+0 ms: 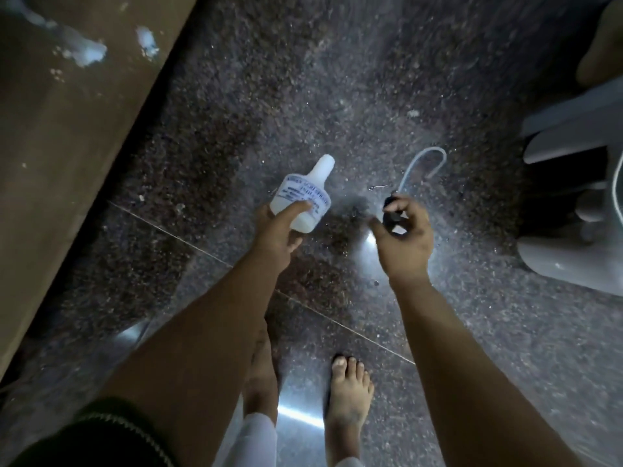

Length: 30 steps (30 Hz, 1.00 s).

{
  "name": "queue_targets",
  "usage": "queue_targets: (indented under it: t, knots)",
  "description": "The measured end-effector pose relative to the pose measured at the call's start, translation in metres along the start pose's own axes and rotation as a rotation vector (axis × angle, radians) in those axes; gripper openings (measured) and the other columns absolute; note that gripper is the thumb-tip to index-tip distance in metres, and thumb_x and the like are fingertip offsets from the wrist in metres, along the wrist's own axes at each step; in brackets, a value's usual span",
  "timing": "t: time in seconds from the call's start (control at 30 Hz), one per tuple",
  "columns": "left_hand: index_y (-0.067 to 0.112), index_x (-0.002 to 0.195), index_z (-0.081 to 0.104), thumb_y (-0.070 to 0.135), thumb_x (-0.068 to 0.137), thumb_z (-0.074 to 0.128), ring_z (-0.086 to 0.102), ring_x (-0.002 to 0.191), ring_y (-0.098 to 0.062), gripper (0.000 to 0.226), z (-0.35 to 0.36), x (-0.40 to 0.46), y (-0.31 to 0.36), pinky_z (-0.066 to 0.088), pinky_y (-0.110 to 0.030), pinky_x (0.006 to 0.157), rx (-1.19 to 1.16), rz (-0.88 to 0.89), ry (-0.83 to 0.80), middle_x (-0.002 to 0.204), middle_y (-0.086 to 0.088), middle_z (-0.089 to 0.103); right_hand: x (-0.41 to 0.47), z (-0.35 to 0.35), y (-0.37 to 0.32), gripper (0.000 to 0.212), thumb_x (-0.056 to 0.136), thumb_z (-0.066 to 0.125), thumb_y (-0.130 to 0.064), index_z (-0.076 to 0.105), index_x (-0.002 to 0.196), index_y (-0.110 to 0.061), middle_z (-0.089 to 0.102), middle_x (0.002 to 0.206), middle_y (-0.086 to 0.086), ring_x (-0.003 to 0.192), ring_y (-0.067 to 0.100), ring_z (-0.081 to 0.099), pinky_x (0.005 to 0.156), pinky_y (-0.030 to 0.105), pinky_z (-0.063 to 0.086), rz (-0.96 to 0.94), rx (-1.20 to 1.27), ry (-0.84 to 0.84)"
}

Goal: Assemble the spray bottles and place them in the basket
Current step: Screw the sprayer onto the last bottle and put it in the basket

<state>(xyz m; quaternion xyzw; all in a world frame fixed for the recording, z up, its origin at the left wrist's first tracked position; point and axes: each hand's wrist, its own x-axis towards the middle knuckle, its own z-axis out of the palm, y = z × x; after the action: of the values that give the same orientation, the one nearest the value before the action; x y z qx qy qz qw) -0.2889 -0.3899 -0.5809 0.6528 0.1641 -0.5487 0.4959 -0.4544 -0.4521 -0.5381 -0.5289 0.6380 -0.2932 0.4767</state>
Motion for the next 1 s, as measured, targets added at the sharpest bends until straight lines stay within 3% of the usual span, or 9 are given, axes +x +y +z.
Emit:
queue_targets:
  t: [0.1, 0.2, 0.3, 0.53, 0.77, 0.9, 1.0]
  knots:
    - [0.024, 0.104, 0.06, 0.011, 0.085, 0.064, 0.064, 0.088, -0.02, 0.024, -0.029, -0.004, 0.001, 0.052, -0.038, 0.08, -0.111, -0.056, -0.117, 0.104, -0.004, 0.067, 0.003, -0.004, -0.032, 0.022, 0.086, 0.062, -0.001, 0.056, 0.087, -0.022, 0.064, 0.098, 0.001, 0.08, 0.013, 0.061, 0.063, 0.019, 0.049, 0.192, 0.499, 0.111]
    - [0.022, 0.12, 0.058, 0.012, 0.086, 0.061, 0.063, 0.103, -0.024, 0.036, -0.051, -0.005, 0.002, 0.057, -0.036, 0.076, -0.245, -0.076, -0.128, 0.108, -0.003, 0.067, 0.008, -0.004, -0.046, 0.014, 0.092, 0.055, -0.005, 0.058, 0.094, -0.019, 0.063, 0.082, 0.003, 0.061, 0.009, 0.056, 0.055, 0.017, 0.043, 0.367, 0.81, 0.188]
    - [0.017, 0.133, 0.052, 0.016, 0.084, 0.063, 0.062, 0.109, -0.024, 0.05, -0.064, -0.006, 0.002, 0.06, -0.034, 0.072, -0.354, -0.082, -0.1, 0.113, -0.005, 0.065, 0.006, -0.003, -0.04, 0.009, 0.089, 0.055, -0.006, 0.057, 0.088, -0.015, 0.061, 0.074, 0.003, 0.048, 0.006, 0.052, 0.043, 0.016, 0.037, 0.504, 0.983, 0.259]
    - [0.015, 0.134, 0.051, 0.017, 0.085, 0.063, 0.061, 0.109, -0.024, 0.05, -0.08, -0.005, 0.006, 0.06, -0.034, 0.076, -0.374, -0.038, -0.106, 0.113, -0.005, 0.065, -0.017, 0.004, -0.029, 0.014, 0.084, 0.053, -0.007, 0.058, 0.072, -0.014, 0.064, 0.072, 0.01, 0.045, 0.011, 0.042, 0.042, 0.018, 0.029, 0.573, 0.839, 0.333]
    - [0.018, 0.135, 0.051, 0.013, 0.085, 0.063, 0.062, 0.108, -0.023, 0.052, -0.084, -0.001, 0.01, 0.051, -0.041, 0.095, -0.318, 0.018, -0.111, 0.11, -0.005, 0.067, -0.021, 0.012, -0.036, 0.015, 0.082, 0.058, -0.006, 0.052, 0.072, -0.016, 0.061, 0.067, 0.006, 0.051, 0.014, 0.043, 0.048, 0.022, 0.026, 0.582, 0.717, 0.483]
    - [0.022, 0.122, 0.057, 0.011, 0.086, 0.062, 0.064, 0.1, -0.021, 0.038, -0.087, 0.001, 0.011, 0.049, -0.041, 0.096, -0.293, 0.039, -0.115, 0.104, -0.002, 0.069, -0.021, 0.015, -0.037, 0.017, 0.081, 0.061, -0.007, 0.055, 0.07, -0.018, 0.063, 0.055, -0.002, 0.054, 0.013, 0.045, 0.051, 0.025, 0.025, 0.549, 0.665, 0.488]
    - [0.026, 0.108, 0.062, 0.009, 0.087, 0.061, 0.064, 0.095, -0.019, 0.027, -0.09, 0.002, 0.012, 0.047, -0.042, 0.097, -0.288, 0.059, -0.114, 0.098, 0.0, 0.069, -0.018, 0.015, -0.036, 0.016, 0.08, 0.062, -0.008, 0.055, 0.072, -0.02, 0.064, 0.065, 0.001, 0.054, 0.012, 0.046, 0.05, 0.026, 0.026, 0.547, 0.625, 0.493]
